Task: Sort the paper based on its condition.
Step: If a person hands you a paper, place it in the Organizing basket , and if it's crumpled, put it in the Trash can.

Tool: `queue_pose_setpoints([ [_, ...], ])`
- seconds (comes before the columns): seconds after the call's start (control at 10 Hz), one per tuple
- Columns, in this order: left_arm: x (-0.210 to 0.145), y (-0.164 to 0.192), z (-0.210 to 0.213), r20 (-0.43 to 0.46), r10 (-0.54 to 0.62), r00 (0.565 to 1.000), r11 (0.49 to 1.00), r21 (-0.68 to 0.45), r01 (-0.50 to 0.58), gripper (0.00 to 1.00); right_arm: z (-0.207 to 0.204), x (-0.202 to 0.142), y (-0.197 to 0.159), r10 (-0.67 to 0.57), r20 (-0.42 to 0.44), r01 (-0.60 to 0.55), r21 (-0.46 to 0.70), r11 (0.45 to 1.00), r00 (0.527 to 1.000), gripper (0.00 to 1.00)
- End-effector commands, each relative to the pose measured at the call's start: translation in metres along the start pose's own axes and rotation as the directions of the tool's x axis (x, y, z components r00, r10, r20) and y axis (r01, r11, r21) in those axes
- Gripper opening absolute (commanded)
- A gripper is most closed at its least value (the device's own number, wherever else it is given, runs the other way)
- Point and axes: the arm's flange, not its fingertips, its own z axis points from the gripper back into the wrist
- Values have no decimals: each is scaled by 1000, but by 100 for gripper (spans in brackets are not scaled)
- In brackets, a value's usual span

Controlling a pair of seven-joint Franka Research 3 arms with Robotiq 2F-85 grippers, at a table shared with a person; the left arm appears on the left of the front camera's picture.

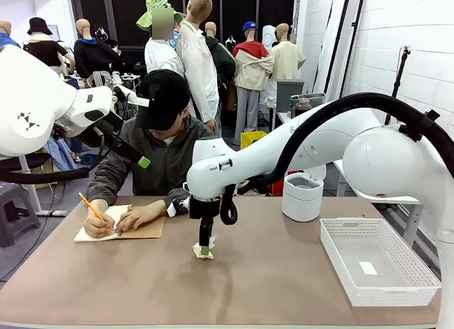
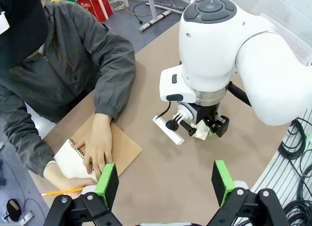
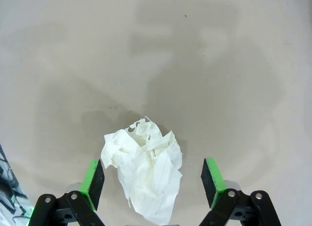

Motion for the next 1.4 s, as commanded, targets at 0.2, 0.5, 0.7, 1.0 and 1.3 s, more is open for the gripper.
queue_pose_setpoints([
  [0.2, 1, 2, 1, -3, 3, 1000, 1000, -5, -3, 100, 6, 6, -7, 26, -20, -25, 15, 1000, 999, 100],
  [0.5, 1, 2, 1, -3, 3, 1000, 1000, -5, -3, 100, 7, 7, -8, 25, -13, -25, 28, 999, 1000, 68],
  [0.7, 1, 2, 1, -3, 3, 1000, 1000, -5, -3, 100, 5, 8, -9, 27, -15, -26, 37, 999, 1000, 66],
  [1.0, 1, 2, 1, -3, 3, 1000, 1000, -5, -3, 100, 5, 8, -11, 32, -12, -31, 60, 998, 999, 66],
  [1.3, 1, 2, 1, -3, 3, 1000, 1000, -5, -3, 100, 1, 9, -16, 44, 6, -44, 119, 992, 999, 37],
])
